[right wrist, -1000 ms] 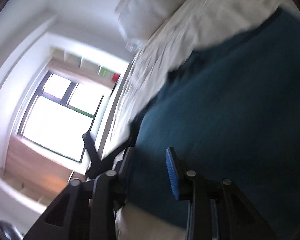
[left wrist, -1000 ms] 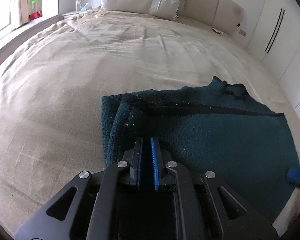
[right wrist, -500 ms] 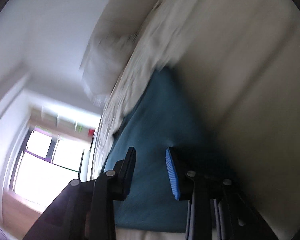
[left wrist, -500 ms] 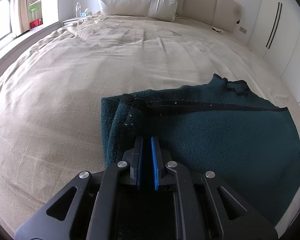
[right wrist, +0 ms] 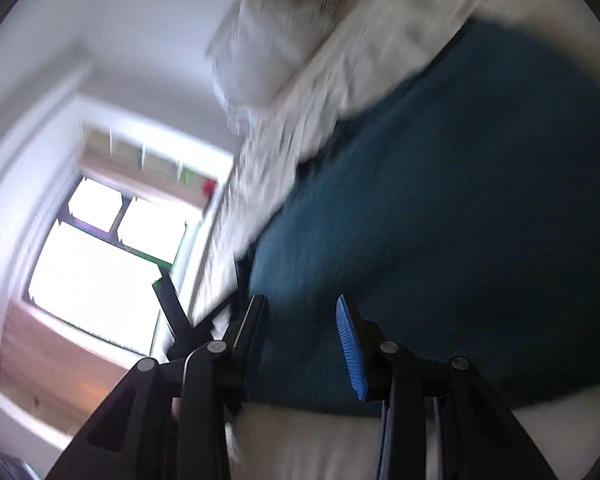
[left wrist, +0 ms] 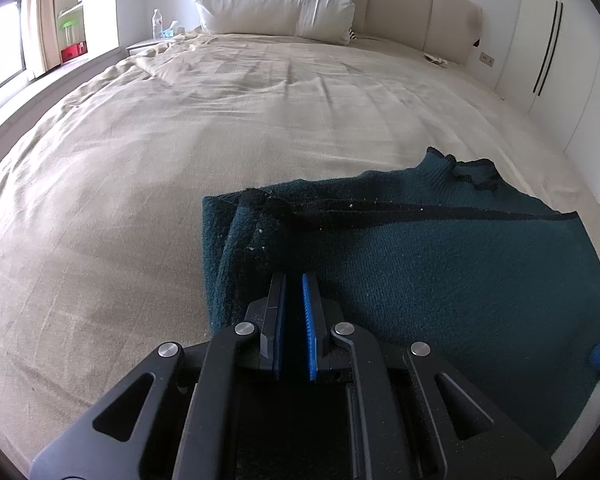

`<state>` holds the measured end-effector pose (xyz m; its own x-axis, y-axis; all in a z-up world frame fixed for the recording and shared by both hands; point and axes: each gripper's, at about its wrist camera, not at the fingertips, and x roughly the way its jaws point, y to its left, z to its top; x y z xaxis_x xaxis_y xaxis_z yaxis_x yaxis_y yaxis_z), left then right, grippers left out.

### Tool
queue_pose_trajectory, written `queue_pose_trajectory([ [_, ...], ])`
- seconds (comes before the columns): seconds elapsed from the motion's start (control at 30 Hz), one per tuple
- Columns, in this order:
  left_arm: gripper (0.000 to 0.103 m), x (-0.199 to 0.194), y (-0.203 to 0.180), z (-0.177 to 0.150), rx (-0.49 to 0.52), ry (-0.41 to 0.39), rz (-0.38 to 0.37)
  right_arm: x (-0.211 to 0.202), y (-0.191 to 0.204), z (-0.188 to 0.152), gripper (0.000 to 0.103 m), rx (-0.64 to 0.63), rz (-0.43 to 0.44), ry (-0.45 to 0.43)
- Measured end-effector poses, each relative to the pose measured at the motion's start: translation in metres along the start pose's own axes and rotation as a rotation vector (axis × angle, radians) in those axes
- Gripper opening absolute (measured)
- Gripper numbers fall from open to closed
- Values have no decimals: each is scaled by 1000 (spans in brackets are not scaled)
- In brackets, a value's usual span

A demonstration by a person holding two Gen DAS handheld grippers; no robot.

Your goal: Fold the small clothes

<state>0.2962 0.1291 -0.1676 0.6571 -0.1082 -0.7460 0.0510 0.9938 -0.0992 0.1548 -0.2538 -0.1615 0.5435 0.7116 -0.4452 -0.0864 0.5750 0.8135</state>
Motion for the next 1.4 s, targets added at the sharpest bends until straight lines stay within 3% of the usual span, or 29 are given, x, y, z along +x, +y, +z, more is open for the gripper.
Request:
queue_pose_trajectory([
  [0.13, 9, -16, 6, -3, -5, 17, 0, 7, -22, 1, 38, 33, -62, 34],
  [0.27, 9, -44, 24, -17, -34, 21, -15, -31, -37, 16, 50, 74, -95, -60],
  [0.3, 11, -52, 28, -20, -32, 28, 24, -46, -40, 19, 54, 83, -81, -84],
  [0.37, 43, -65, 36, -26, -46, 38, 52, -68, -35, 21, 58, 82, -60, -120],
  [0.43, 76, -83, 49, -33, -100, 13, 22, -75, -28, 26, 59, 65, -46, -133],
  [0.47, 78, -90, 55, -36, -131, 2, 22, -77, -25, 26, 59, 56, -35, -128],
  [0.63, 78, -90, 67, -46, -222, 102, -93, -53, -6, 18, 59, 45, 13, -87],
  [0.73, 78, -74, 69, -53, -318, 193, -271, -49, 7, 8, 59, 35, 31, -58],
  [0.9, 77, -65, 59, -55, -302, 251, -313, -40, 16, 5, 59, 14, 58, -22],
  [1.0, 65, -59, 54, -54, -299, 294, -360, -33, 21, 7, 59, 4, 70, 1],
  [1.07, 50, -53, 57, -55, -359, 326, -433, -26, 25, 9, 59, -1, 79, 15],
  [1.13, 44, -47, 63, -58, -412, 349, -491, -16, 30, 13, 59, -9, 83, 37],
  [1.33, 43, -34, 83, -68, -558, 383, -641, 22, 55, 21, 59, -71, 94, 127],
  [1.4, 38, -32, 86, -68, -577, 388, -661, 36, 61, 26, 59, -74, 91, 150],
])
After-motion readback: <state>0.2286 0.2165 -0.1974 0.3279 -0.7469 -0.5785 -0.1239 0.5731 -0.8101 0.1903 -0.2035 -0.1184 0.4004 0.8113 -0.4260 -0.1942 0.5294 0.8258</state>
